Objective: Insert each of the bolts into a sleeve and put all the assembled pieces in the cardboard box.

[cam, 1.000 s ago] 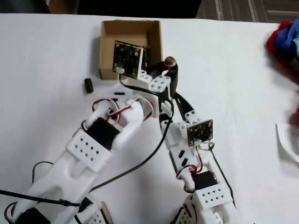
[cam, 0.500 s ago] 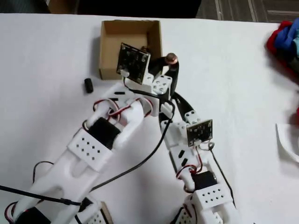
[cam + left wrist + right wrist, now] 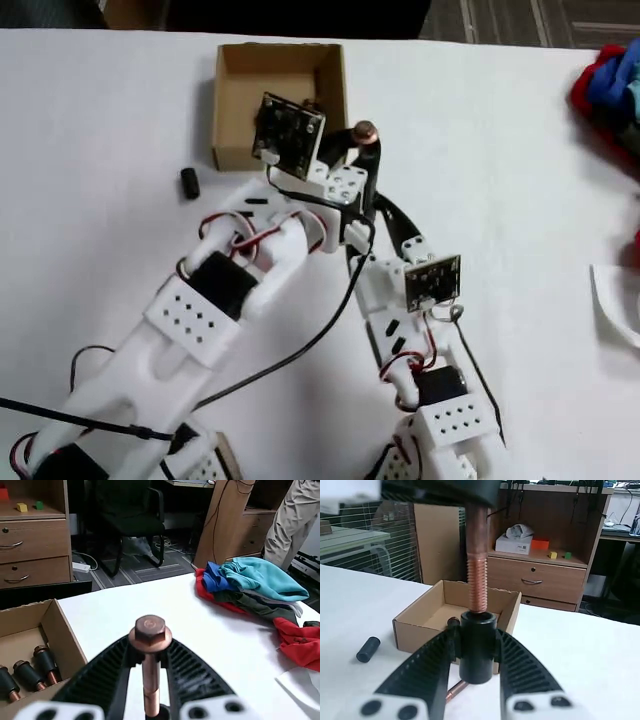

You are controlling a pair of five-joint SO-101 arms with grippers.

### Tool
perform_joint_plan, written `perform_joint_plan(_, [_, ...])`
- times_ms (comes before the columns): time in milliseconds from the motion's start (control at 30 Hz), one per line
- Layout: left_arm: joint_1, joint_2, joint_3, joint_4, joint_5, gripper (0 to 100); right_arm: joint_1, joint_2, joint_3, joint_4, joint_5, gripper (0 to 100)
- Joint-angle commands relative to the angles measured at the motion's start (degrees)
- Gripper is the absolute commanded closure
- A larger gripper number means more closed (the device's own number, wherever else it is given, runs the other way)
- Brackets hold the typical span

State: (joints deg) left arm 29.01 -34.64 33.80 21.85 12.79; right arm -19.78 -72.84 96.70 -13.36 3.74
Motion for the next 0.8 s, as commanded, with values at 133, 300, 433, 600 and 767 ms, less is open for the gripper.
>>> perform_joint_plan(133, [-0.09,-0.35,2.51,-0.44,-0.70,97,0.66,0.40,0.53,-1.36,0.18,97.8])
perform_joint_plan(300, [0.97,-0.35,4.97,-0.44,-0.70,97,0.66,0.40,0.53,-1.36,0.09,97.8])
perform_joint_plan(433, [2.20,-0.35,4.70,-0.53,-0.70,97,0.66,0.40,0.53,-1.36,0.00,97.8])
perform_joint_plan(600, [3.16,-0.35,4.70,-0.53,-0.70,97,0.66,0.40,0.53,-1.36,-0.09,97.8])
perform_joint_plan(767, [3.08,-0.79,4.53,-0.53,-0.70,97,0.92,0.40,0.53,-1.71,-0.09,97.8])
